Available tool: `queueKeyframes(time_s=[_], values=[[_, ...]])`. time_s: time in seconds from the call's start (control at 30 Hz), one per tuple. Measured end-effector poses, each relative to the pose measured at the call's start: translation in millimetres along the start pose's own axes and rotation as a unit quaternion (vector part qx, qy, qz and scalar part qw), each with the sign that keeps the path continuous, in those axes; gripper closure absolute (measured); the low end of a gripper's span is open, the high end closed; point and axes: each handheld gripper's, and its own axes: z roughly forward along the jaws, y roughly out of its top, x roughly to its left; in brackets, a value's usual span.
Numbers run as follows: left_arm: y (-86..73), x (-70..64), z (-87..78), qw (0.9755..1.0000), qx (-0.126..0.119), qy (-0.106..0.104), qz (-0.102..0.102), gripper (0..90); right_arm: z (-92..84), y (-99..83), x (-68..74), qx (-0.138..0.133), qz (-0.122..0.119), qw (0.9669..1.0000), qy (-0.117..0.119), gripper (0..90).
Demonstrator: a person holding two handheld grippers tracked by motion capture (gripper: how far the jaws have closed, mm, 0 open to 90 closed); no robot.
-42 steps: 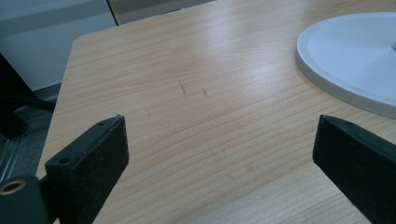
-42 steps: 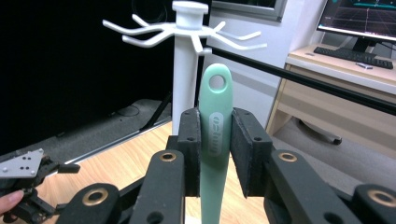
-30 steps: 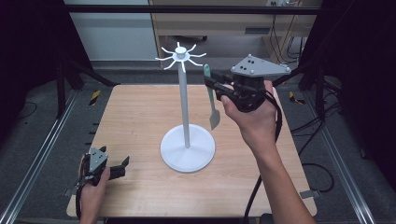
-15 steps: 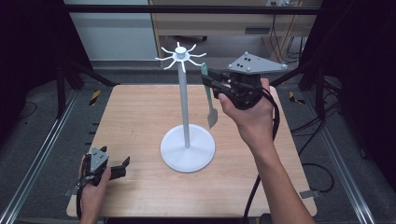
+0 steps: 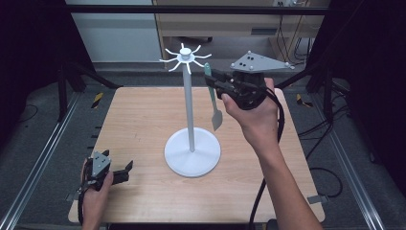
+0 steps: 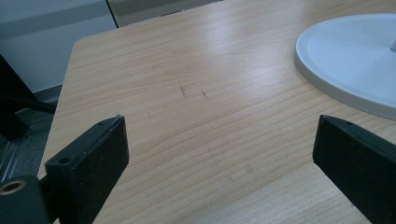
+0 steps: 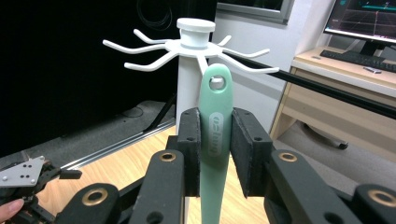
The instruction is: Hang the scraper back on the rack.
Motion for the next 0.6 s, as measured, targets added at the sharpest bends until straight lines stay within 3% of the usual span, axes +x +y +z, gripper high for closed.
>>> queueKeyframes(time_s=[0.6], values=[[0.0, 0.7, -1.0, 1.0000, -0.001, 0.002, -0.001, 3.2, 10.9, -0.7, 0.2, 0.003, 0.006, 0.9999, 0.009, 74.1]])
